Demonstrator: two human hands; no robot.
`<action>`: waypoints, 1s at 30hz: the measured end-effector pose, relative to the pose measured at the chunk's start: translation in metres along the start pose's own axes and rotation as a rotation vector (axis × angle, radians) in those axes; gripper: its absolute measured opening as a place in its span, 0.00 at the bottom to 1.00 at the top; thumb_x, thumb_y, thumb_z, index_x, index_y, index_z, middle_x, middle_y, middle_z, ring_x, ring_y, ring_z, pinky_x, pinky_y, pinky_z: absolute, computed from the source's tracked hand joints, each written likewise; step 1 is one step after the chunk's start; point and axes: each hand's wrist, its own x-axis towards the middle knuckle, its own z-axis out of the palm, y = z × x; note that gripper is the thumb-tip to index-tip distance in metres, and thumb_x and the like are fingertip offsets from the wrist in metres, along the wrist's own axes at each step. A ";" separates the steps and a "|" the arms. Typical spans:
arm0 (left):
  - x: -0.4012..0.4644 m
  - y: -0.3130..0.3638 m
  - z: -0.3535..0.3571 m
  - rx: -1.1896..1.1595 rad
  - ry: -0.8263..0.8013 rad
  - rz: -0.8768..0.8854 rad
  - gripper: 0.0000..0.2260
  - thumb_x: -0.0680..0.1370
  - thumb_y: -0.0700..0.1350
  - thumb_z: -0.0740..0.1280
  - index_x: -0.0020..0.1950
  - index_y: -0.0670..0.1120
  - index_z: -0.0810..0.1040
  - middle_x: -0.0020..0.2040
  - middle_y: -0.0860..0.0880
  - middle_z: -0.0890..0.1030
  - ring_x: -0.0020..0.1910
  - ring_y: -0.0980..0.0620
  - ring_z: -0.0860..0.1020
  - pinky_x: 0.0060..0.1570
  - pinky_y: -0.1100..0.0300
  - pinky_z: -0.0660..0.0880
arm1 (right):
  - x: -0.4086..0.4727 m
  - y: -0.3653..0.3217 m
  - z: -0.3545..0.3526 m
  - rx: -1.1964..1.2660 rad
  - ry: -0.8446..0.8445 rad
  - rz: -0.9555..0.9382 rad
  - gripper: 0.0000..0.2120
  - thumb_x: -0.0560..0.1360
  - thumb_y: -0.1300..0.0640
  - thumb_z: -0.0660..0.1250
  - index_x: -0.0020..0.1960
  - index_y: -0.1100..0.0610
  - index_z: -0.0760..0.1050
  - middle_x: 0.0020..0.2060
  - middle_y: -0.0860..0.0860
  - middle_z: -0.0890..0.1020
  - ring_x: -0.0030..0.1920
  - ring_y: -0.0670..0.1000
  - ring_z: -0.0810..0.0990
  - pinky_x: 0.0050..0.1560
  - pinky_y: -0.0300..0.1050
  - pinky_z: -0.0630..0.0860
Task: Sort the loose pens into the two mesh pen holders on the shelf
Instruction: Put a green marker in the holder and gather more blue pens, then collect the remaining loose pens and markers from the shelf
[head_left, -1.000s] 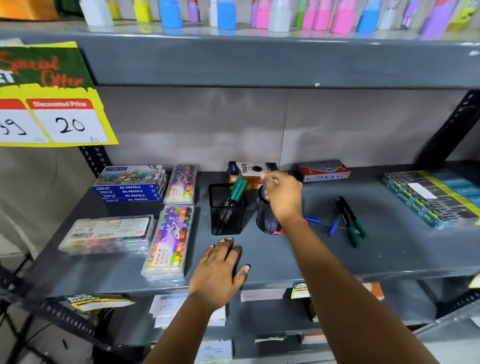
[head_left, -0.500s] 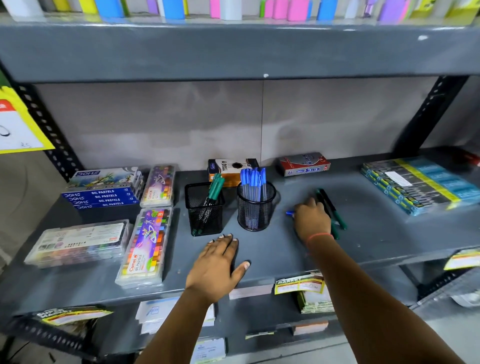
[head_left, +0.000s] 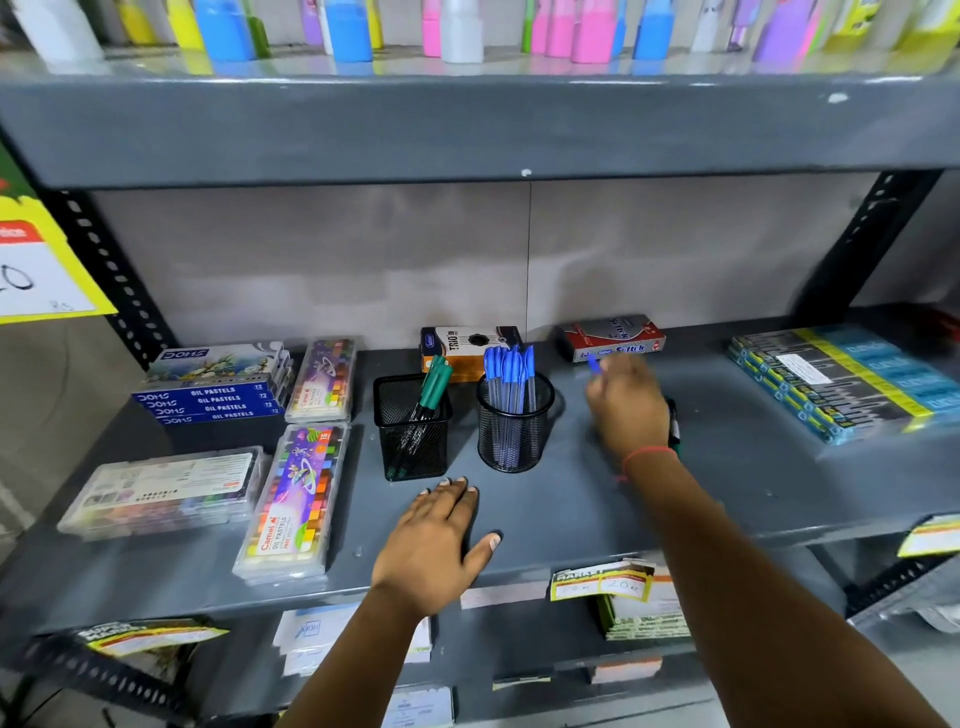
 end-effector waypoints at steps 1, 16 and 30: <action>0.000 0.000 0.000 0.001 -0.002 -0.002 0.29 0.77 0.63 0.50 0.73 0.49 0.54 0.76 0.48 0.56 0.74 0.51 0.52 0.69 0.61 0.40 | 0.005 -0.009 -0.009 0.223 0.107 0.089 0.06 0.75 0.63 0.60 0.47 0.66 0.73 0.49 0.65 0.77 0.43 0.58 0.73 0.39 0.44 0.66; 0.000 0.000 0.000 0.001 0.001 -0.003 0.29 0.77 0.62 0.50 0.73 0.49 0.55 0.75 0.47 0.57 0.73 0.50 0.53 0.69 0.60 0.41 | -0.011 -0.048 0.024 0.195 -0.177 0.033 0.07 0.75 0.60 0.62 0.48 0.63 0.76 0.46 0.63 0.81 0.50 0.62 0.77 0.51 0.55 0.76; 0.000 0.000 -0.002 0.000 -0.002 -0.004 0.29 0.77 0.62 0.50 0.73 0.49 0.53 0.76 0.48 0.56 0.74 0.51 0.52 0.69 0.61 0.39 | -0.002 0.005 0.040 -0.118 -0.379 0.175 0.16 0.78 0.66 0.52 0.61 0.62 0.72 0.61 0.63 0.73 0.64 0.63 0.69 0.61 0.55 0.72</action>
